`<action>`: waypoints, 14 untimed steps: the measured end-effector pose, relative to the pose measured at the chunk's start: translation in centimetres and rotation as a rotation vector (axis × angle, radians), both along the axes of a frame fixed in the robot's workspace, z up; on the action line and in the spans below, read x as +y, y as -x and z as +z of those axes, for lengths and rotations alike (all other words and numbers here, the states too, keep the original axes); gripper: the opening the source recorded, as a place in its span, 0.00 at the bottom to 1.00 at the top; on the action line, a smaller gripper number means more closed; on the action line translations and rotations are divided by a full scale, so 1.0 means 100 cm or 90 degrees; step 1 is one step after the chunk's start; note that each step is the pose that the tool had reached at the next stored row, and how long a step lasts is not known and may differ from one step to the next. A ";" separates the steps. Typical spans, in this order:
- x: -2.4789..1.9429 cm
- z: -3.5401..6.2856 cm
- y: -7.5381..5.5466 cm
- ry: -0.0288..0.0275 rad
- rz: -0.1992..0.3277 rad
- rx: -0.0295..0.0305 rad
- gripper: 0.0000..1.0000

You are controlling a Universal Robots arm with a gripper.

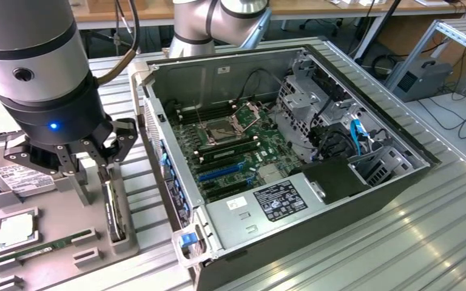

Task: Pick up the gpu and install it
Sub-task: 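Pick up the gpu and move the gpu toward the slot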

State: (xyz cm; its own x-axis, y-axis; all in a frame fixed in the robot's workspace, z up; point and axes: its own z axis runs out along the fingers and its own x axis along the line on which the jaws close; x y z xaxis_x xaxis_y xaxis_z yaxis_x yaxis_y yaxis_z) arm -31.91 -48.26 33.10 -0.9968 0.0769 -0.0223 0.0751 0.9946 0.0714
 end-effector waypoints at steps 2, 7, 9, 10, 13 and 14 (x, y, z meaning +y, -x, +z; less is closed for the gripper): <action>-0.0004 -0.0002 0.000 0.0000 0.000 0.0000 0.36; -0.0011 -0.0006 0.000 0.0000 0.000 0.0000 0.36; -0.0013 -0.0008 0.000 0.0000 0.000 0.0000 0.36; -0.0015 -0.0009 0.000 0.0000 0.000 0.0000 0.36; -0.0019 -0.0072 0.000 0.0000 0.000 0.0000 0.36; -0.0019 -0.0096 0.000 -0.0001 0.000 0.0000 0.36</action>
